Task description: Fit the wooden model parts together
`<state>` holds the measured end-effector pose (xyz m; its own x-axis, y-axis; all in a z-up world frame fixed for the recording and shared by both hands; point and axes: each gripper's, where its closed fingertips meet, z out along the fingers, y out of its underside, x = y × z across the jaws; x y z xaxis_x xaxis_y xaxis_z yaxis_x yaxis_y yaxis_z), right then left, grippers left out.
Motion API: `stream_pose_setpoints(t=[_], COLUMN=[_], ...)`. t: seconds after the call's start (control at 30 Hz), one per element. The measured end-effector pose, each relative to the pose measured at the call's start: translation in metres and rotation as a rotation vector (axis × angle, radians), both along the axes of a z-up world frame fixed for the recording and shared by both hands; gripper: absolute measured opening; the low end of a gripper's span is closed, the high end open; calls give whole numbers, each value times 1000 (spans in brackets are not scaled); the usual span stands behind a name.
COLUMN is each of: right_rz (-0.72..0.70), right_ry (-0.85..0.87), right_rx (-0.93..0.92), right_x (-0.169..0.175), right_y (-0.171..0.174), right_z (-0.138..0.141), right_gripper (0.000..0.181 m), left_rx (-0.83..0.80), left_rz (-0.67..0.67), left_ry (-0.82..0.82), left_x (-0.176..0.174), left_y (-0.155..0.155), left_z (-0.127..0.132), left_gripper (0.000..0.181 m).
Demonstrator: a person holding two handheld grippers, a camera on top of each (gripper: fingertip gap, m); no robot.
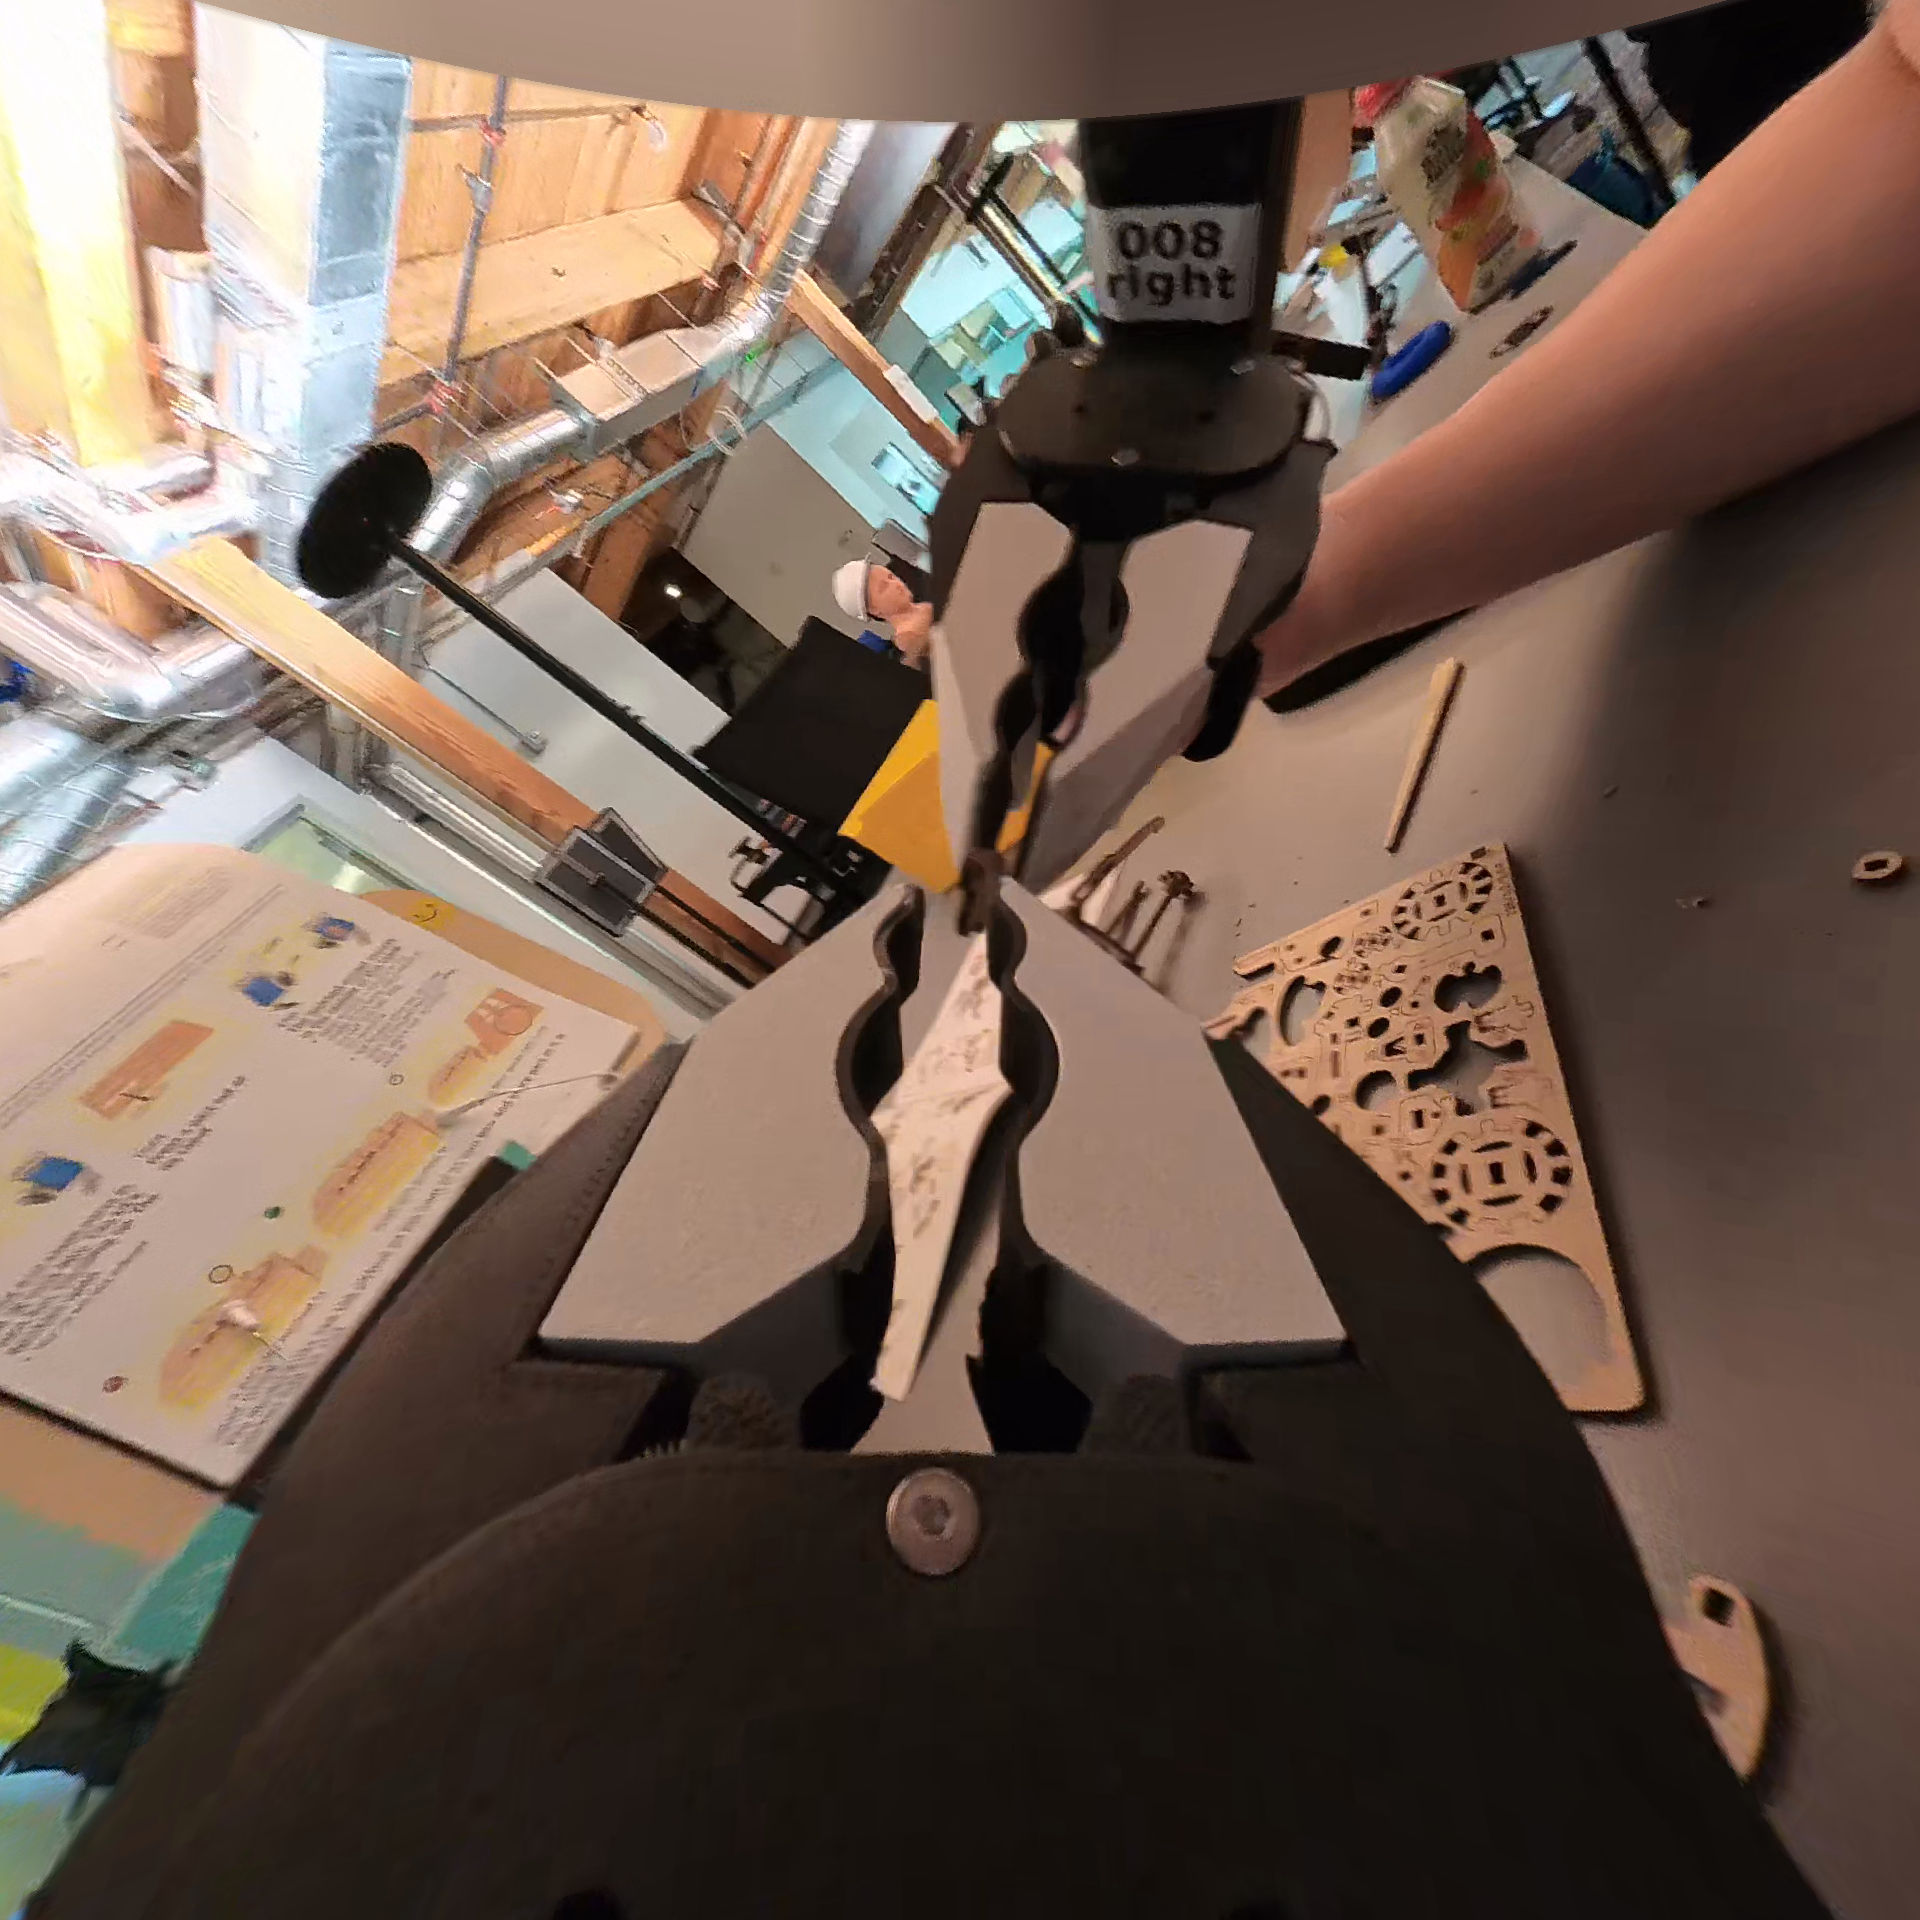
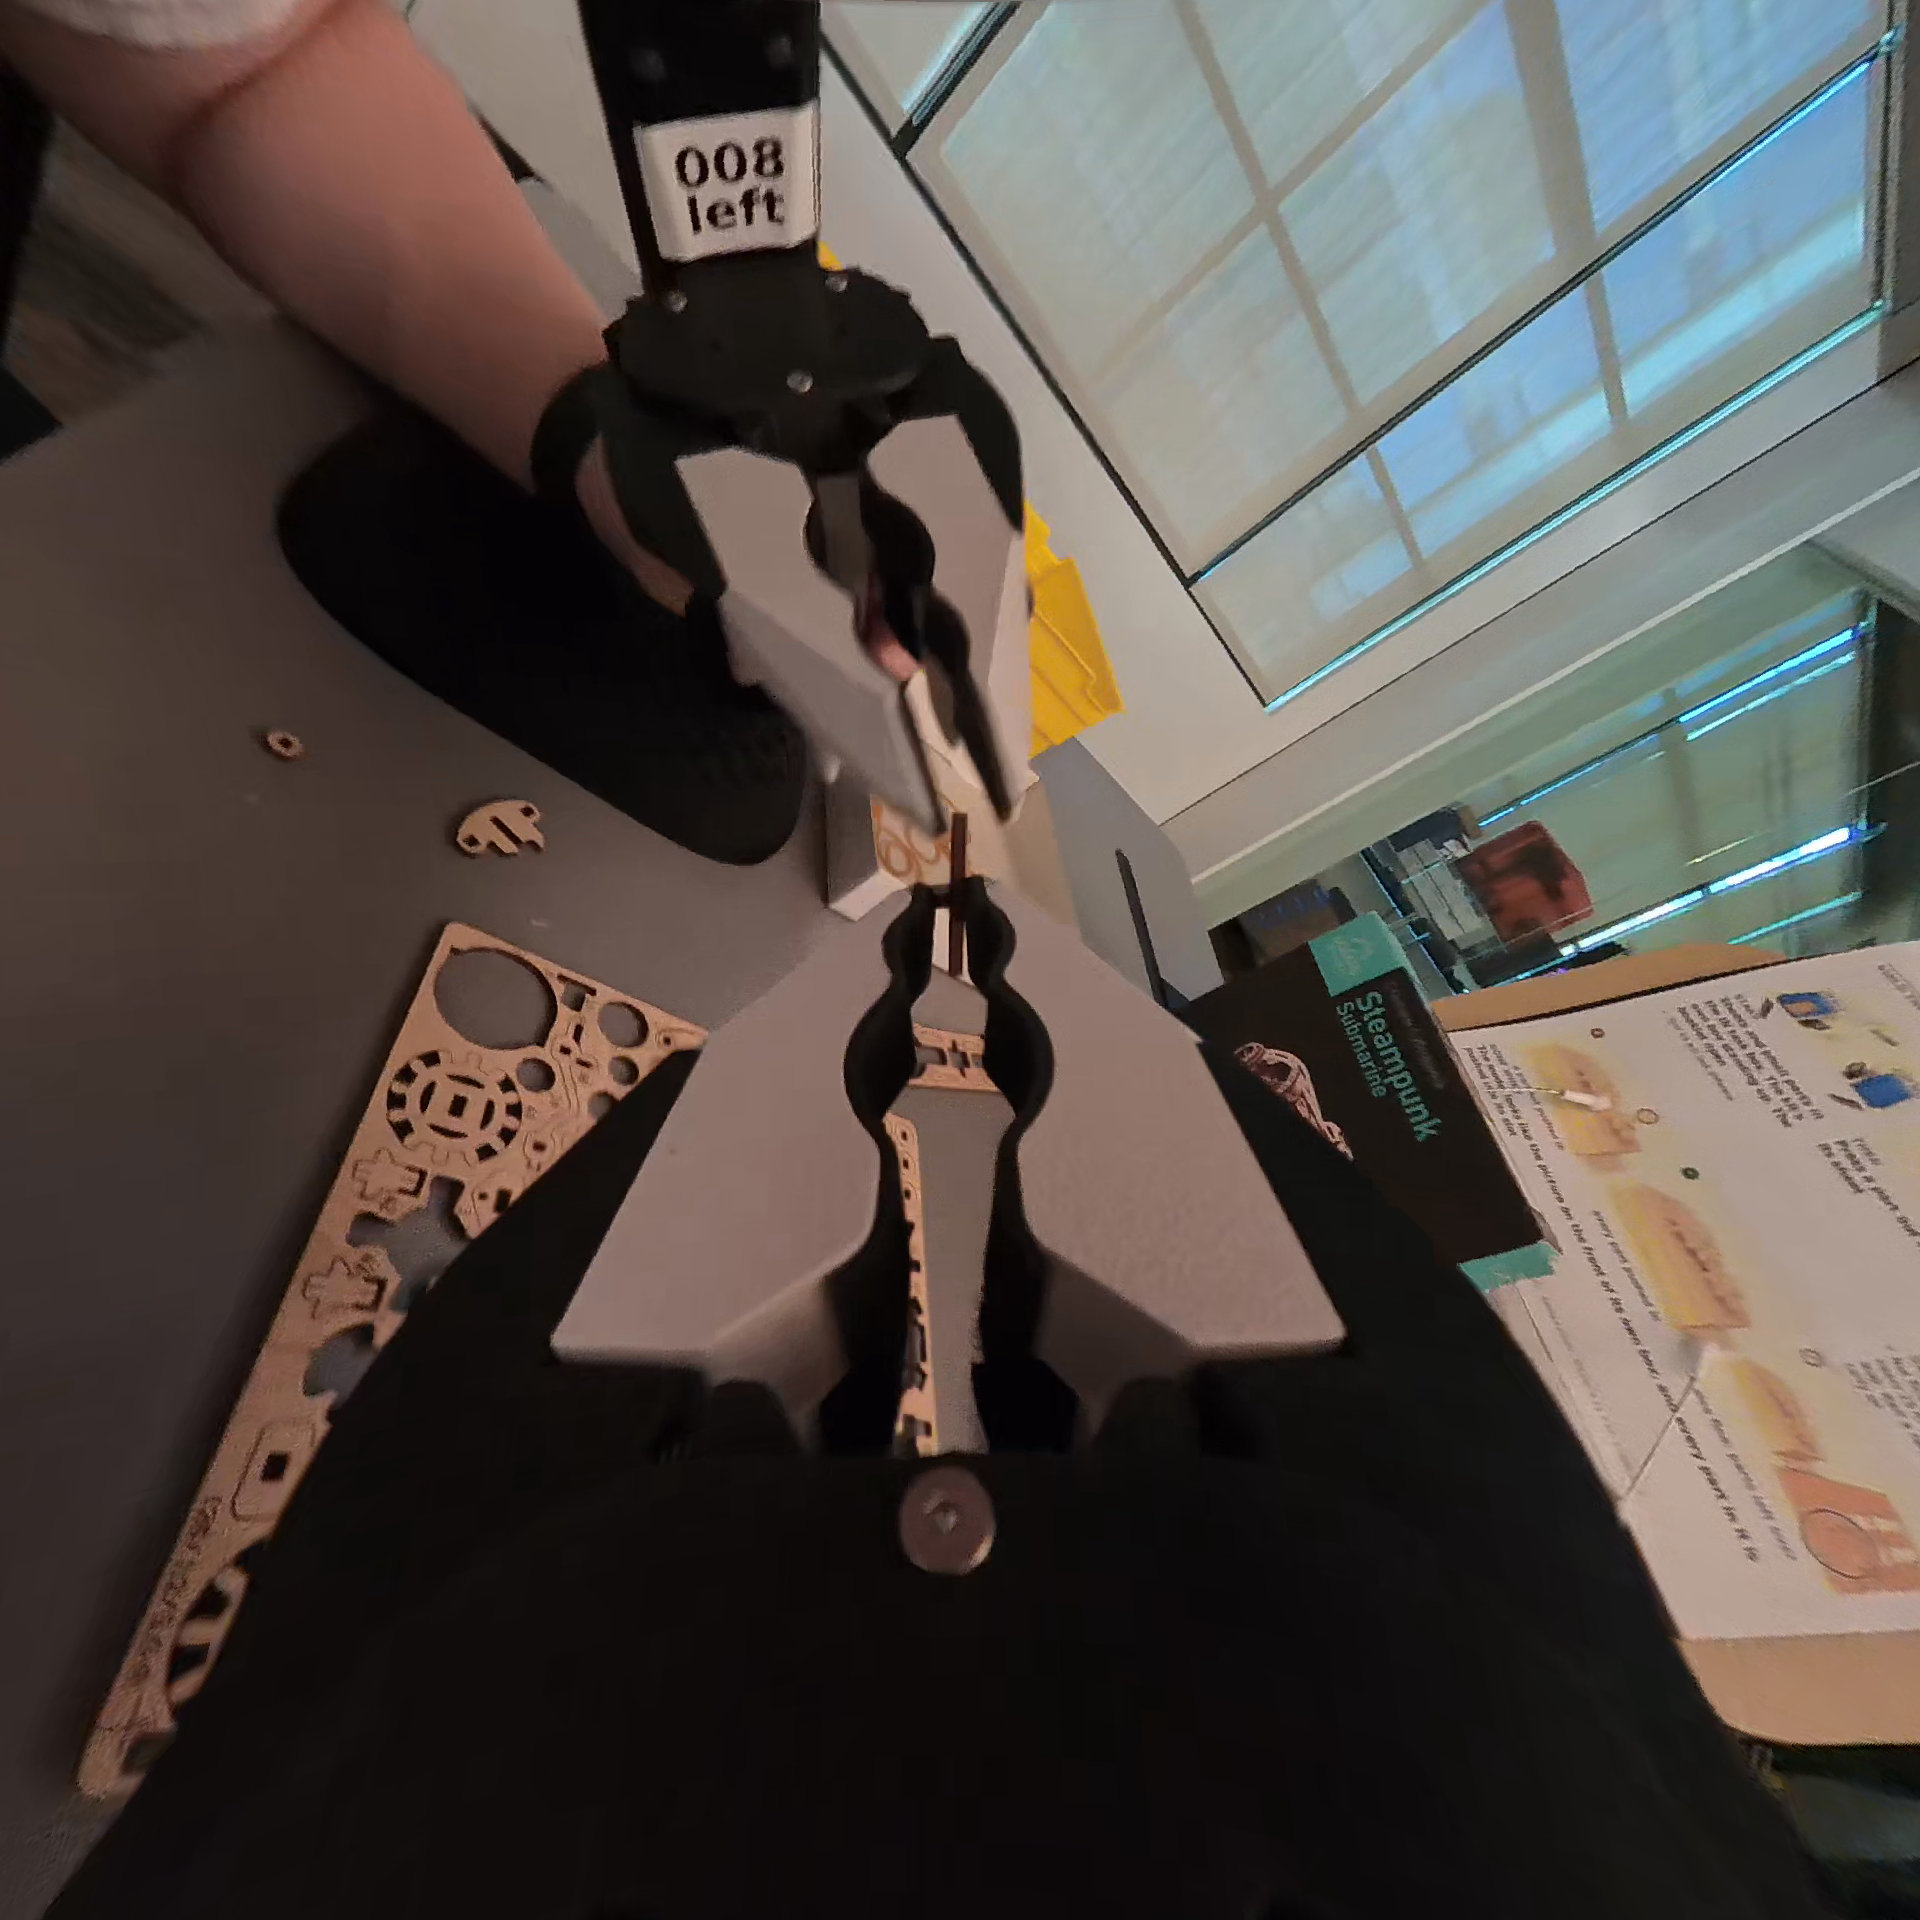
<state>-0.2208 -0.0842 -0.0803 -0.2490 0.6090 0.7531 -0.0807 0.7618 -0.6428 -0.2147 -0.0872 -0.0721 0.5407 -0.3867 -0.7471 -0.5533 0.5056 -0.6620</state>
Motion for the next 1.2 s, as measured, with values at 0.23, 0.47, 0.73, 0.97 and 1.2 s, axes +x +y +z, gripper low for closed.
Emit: stream_pose_setpoints(t=[0.23, 0.47, 0.73, 0.97, 1.2], right_rz=[20, 11, 67, 99, 118], right_ry=[1, -39, -58, -171, -196], right_rx=[19, 33, -207, -466, -520], right_x=[3, 0, 2, -2, -2], right_y=[-4, -5, -1, 6, 4], right_z=[2, -5, 3, -3, -5], right_gripper=[4, 5, 8, 9, 1], left_rx=[-4, 11, -298, -458, -434], left_rz=[-16, -3, -121, -174, -169], left_ry=[77, 110, -222, -355, -331], left_x=[2, 4, 2, 0, -1], left_y=[-3, -2, 3, 7, 7], left_z=[-6, -11, -3, -4, -4], left_gripper=[13, 1, 1, 0, 1])
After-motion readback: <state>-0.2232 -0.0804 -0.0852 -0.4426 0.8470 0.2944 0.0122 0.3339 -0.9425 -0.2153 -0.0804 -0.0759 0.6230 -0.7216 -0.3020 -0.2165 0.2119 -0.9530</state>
